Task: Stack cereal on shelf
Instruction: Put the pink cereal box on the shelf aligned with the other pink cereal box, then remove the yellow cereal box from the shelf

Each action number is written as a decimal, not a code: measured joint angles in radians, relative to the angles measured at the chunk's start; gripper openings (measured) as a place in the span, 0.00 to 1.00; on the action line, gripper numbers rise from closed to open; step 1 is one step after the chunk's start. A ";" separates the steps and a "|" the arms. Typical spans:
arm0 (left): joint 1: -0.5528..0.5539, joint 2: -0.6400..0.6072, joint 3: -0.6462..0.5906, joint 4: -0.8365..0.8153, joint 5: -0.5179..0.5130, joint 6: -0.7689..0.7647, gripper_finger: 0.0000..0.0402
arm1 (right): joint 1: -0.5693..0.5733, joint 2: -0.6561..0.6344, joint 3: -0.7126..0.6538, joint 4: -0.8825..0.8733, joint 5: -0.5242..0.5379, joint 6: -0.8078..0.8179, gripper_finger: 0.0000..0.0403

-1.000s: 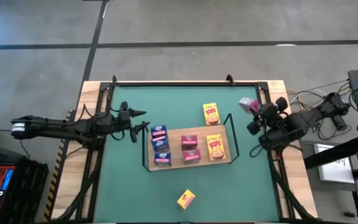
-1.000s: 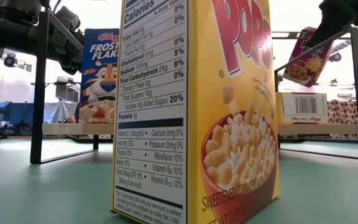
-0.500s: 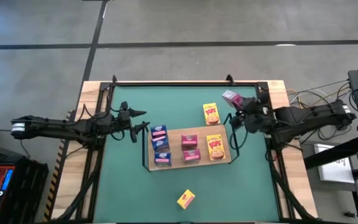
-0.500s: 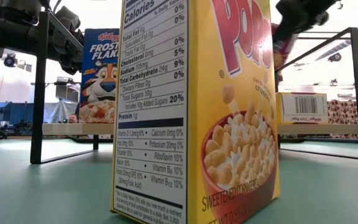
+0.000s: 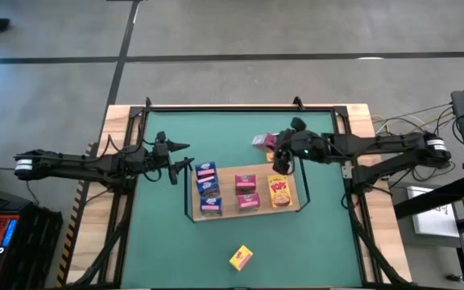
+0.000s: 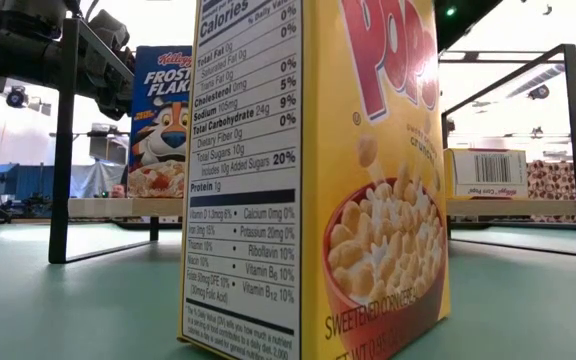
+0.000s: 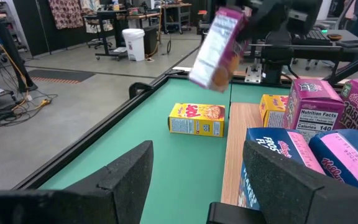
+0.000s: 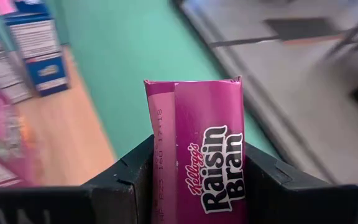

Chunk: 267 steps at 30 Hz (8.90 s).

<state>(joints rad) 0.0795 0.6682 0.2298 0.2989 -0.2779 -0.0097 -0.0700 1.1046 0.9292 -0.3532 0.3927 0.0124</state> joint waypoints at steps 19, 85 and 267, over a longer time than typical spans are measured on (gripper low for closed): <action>0.000 0.000 0.000 0.000 0.000 0.000 0.58 | -0.044 0.324 0.290 -0.196 -0.348 -0.018 0.40; 0.000 0.000 0.000 0.000 0.000 0.000 0.58 | -0.039 0.578 0.549 -0.368 -0.443 -0.139 0.79; 0.000 0.000 0.000 0.000 0.000 0.000 0.58 | 0.129 0.461 0.305 -0.687 -0.350 0.358 0.94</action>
<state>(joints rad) 0.0793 0.6682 0.2295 0.2985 -0.2781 -0.0097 0.0586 1.5654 1.2339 -1.0405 0.0423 0.3704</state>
